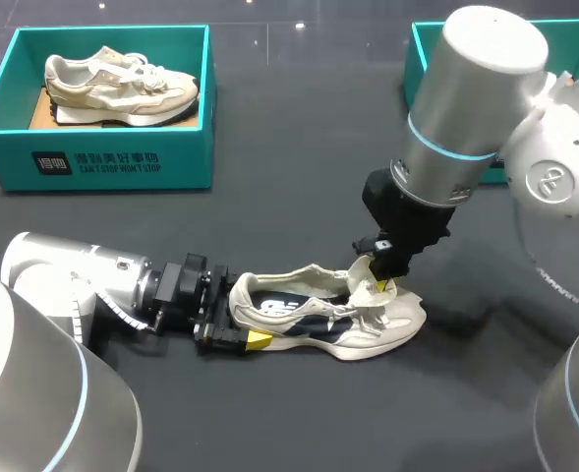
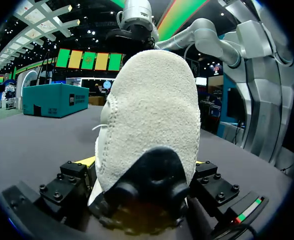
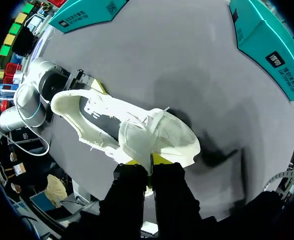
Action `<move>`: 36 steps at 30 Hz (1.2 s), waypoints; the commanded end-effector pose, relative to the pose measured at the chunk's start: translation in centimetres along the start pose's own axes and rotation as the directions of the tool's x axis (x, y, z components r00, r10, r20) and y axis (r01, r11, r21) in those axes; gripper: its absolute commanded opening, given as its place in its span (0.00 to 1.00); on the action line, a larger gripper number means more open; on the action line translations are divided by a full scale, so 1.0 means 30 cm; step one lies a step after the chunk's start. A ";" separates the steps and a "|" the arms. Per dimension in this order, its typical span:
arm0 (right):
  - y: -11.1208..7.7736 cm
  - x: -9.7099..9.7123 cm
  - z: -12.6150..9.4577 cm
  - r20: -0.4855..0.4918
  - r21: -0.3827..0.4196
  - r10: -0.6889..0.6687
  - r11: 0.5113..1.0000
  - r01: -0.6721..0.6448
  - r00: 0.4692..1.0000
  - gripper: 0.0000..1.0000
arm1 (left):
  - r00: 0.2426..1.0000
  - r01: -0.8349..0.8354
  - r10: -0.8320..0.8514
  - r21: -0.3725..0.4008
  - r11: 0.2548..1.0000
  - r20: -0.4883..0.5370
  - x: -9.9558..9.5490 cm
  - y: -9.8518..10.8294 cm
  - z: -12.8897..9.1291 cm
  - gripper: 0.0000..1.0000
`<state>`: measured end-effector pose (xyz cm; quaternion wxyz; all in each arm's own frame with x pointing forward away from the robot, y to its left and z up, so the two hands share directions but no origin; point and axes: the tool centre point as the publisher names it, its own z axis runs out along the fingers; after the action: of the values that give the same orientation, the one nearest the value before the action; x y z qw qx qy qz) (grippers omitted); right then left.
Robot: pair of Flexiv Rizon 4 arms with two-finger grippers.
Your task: Take the shoe out of the shoebox, open the shoe tongue, remove and reinsert the insole, then place the shoe into the shoebox
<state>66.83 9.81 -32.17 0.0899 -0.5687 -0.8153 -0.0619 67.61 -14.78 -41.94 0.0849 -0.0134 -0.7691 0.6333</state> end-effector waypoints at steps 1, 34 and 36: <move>-0.018 -0.019 0.001 -0.099 -0.011 0.000 1.000 -0.001 0.995 0.00 | 1.000 0.000 0.000 0.000 1.000 -0.001 -0.005 0.008 0.001 0.00; -0.062 -0.120 0.110 -0.317 -0.018 -0.074 0.997 0.072 0.946 0.00 | 1.000 0.000 0.000 0.000 1.000 -0.001 -0.005 0.008 0.001 0.00; -0.067 -0.127 0.112 -0.314 -0.015 -0.052 0.999 0.050 0.948 0.15 | 1.000 0.000 0.000 0.000 1.000 -0.001 -0.005 0.008 0.001 0.00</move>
<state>66.57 6.88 -36.24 0.2192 -0.5260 -0.8075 -0.1528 67.62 -14.80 -41.94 0.0850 -0.0136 -0.7691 0.6333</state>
